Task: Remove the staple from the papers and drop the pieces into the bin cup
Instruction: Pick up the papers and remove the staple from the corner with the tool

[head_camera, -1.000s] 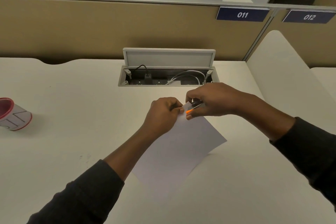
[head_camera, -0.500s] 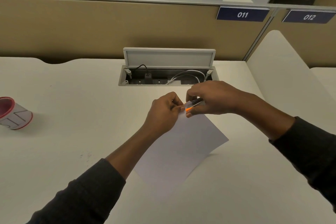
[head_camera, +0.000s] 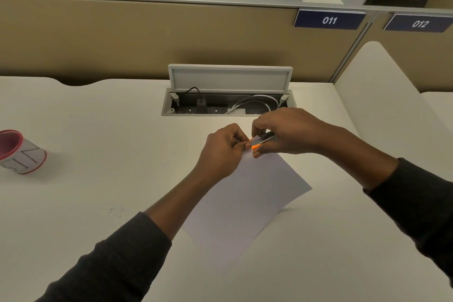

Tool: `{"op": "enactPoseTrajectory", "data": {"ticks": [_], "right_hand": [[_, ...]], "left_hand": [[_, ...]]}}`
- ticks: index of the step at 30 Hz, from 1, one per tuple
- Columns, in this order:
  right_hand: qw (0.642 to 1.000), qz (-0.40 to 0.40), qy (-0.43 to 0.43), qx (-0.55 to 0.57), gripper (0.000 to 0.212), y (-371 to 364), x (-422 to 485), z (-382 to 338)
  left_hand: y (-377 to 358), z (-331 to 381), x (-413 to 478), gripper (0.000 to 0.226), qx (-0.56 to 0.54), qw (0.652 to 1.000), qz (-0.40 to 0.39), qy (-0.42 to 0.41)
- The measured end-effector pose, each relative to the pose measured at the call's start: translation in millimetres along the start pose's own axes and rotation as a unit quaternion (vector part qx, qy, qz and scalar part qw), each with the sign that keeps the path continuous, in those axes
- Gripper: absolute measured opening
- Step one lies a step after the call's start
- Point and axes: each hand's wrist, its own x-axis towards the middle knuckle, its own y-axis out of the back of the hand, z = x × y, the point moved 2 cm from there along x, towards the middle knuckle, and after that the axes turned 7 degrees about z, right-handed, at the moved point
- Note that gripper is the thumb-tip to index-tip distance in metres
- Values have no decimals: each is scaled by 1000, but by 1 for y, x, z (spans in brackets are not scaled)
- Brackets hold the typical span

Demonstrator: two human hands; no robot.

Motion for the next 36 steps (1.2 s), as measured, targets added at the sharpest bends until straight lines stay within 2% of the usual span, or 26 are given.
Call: {"op": "enactPoseTrajectory", "data": {"ticks": [9,12,15,19,24,30,33,36], "right_hand": [[999,19,10,-27,29,-4,-1,-3],[1000,19,-4,-2,35,-9,-2,1],[994,52,-54,81,49,-14,-6,11],[955,140,-132,227,44,-19,-17,36],[894,215,-264,293,40,-53,-39,84],[833,259,-396,286,37,-119,-74,128],[808,291,-450,245,38,-148,-93,145],[785,283,-511,204,44,-172,-106,157]], "left_hand": [[-2,-2,-1,2,-9,1000,-1,-2],[-2,-4,-1,3,-13,1000,1,2],[-2,-7,1,4,-30,999,-4,20],[-2,-18,2,6,-63,996,-13,60],[-5,-28,0,9,-161,978,-9,132],[-14,-34,0,13,-214,957,3,195],[-23,-36,1,13,-217,951,13,218],[-29,-40,2,13,-230,944,20,237]]}}
